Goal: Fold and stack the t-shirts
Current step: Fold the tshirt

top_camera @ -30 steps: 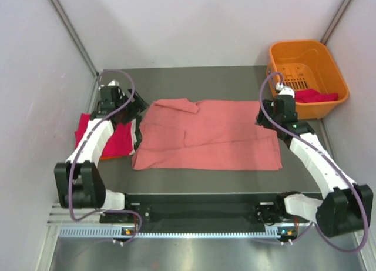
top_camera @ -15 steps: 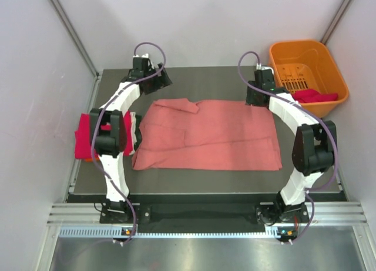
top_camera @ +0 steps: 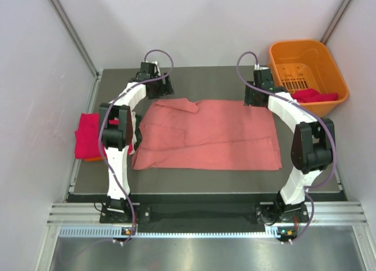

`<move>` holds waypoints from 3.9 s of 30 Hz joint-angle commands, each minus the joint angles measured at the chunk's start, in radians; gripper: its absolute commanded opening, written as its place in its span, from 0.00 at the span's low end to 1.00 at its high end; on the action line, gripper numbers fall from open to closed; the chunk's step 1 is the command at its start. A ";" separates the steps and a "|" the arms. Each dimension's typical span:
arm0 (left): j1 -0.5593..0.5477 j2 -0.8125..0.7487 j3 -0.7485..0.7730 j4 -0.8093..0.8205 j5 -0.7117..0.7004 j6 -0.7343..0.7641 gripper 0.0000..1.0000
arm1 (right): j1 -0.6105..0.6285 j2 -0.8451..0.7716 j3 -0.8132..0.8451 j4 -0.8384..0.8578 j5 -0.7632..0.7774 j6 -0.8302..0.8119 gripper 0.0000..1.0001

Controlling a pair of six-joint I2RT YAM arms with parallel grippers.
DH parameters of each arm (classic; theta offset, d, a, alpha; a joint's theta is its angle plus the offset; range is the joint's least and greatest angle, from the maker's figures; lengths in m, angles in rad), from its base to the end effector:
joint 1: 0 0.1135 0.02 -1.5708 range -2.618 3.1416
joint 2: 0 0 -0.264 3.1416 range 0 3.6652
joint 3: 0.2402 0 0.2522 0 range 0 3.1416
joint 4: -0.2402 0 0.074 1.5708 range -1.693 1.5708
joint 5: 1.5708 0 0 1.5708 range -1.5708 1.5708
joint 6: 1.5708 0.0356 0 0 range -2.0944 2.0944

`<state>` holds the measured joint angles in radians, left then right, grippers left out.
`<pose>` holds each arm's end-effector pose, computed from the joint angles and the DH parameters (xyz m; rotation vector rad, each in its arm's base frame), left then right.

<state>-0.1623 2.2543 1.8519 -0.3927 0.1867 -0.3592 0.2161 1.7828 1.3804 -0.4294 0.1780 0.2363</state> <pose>0.5041 -0.0892 0.1997 -0.1444 2.3946 -0.4693 0.3900 0.0792 0.2503 0.1065 2.3830 -0.0003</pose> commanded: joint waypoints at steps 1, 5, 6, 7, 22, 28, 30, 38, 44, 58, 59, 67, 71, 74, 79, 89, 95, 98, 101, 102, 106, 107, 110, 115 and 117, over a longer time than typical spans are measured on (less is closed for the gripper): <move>-0.011 -0.033 -0.033 0.002 0.017 0.034 0.83 | 0.012 -0.063 -0.006 0.034 -0.018 0.000 0.57; -0.011 -0.042 -0.055 0.014 0.033 0.029 0.61 | 0.011 -0.079 -0.009 0.029 -0.021 0.000 0.57; -0.011 -0.059 -0.069 0.028 0.036 0.026 0.58 | 0.011 -0.080 -0.009 0.031 -0.021 0.000 0.57; -0.011 -0.065 -0.078 0.044 0.036 0.025 0.55 | 0.011 -0.082 -0.012 0.027 -0.020 0.000 0.57; -0.002 -0.110 -0.085 0.041 0.054 0.008 0.00 | 0.011 -0.051 -0.004 0.015 -0.018 0.003 0.57; 0.055 -0.199 -0.230 0.159 0.063 -0.076 0.00 | 0.009 -0.002 0.037 0.008 0.003 0.003 0.57; 0.072 -0.240 -0.270 0.204 0.074 -0.090 0.00 | 0.008 0.044 0.080 -0.003 0.018 0.005 0.57; 0.119 -0.332 -0.362 0.259 0.007 -0.136 0.00 | -0.001 0.168 0.212 -0.043 0.020 0.014 0.56; 0.141 -0.326 -0.375 0.282 -0.007 -0.156 0.00 | -0.024 0.234 0.288 -0.049 0.017 0.020 0.57; 0.188 -0.270 -0.352 0.290 0.016 -0.179 0.00 | -0.073 0.421 0.497 -0.107 0.034 0.009 0.61; 0.188 -0.259 -0.343 0.287 0.052 -0.181 0.00 | -0.076 0.431 0.508 -0.112 0.035 0.009 0.62; 0.181 -0.213 -0.315 0.279 0.102 -0.178 0.00 | -0.083 0.507 0.589 -0.134 -0.005 0.004 0.61; 0.175 -0.213 -0.312 0.272 0.097 -0.173 0.00 | -0.081 0.526 0.592 -0.132 -0.041 0.008 0.59; 0.175 -0.210 -0.310 0.273 0.097 -0.172 0.00 | -0.081 0.544 0.600 -0.132 -0.081 0.011 0.57; 0.168 -0.203 -0.303 0.269 0.096 -0.170 0.00 | -0.078 0.579 0.628 -0.147 -0.121 0.011 0.47; 0.124 -0.180 -0.255 0.249 0.076 -0.161 0.00 | -0.095 0.557 0.608 -0.161 0.127 0.043 0.00; 0.037 -0.098 -0.123 0.172 0.024 -0.152 0.04 | -0.129 0.376 0.393 0.000 0.291 0.090 0.00; 0.020 -0.076 -0.066 0.124 -0.013 -0.155 0.33 | -0.135 0.348 0.352 0.024 0.334 0.104 0.00; 0.021 -0.096 -0.072 0.120 -0.059 -0.139 0.52 | -0.142 0.326 0.316 0.043 0.367 0.123 0.00; 0.021 -0.098 -0.072 0.120 -0.070 -0.129 0.52 | -0.144 0.320 0.310 0.049 0.359 0.126 0.00; 0.033 -0.061 -0.008 0.085 -0.105 -0.110 0.54 | -0.142 0.328 0.302 0.060 0.321 0.127 0.00; 0.043 -0.041 0.022 0.030 -0.140 -0.110 0.54 | -0.144 0.329 0.302 0.061 0.310 0.129 0.00; 0.058 0.031 0.119 -0.032 -0.165 -0.106 0.54 | -0.144 0.328 0.295 0.070 0.287 0.127 0.00; 0.073 0.143 0.251 -0.127 -0.165 -0.081 0.53 | -0.142 0.323 0.298 0.075 0.261 0.126 0.00; 0.073 0.165 0.279 -0.140 -0.139 -0.078 0.53 | -0.141 0.323 0.302 0.075 0.255 0.124 0.00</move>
<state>-0.0883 2.3772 2.0716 -0.4503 0.0387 -0.4667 0.0910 2.1685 1.6752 -0.3950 0.4324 0.3447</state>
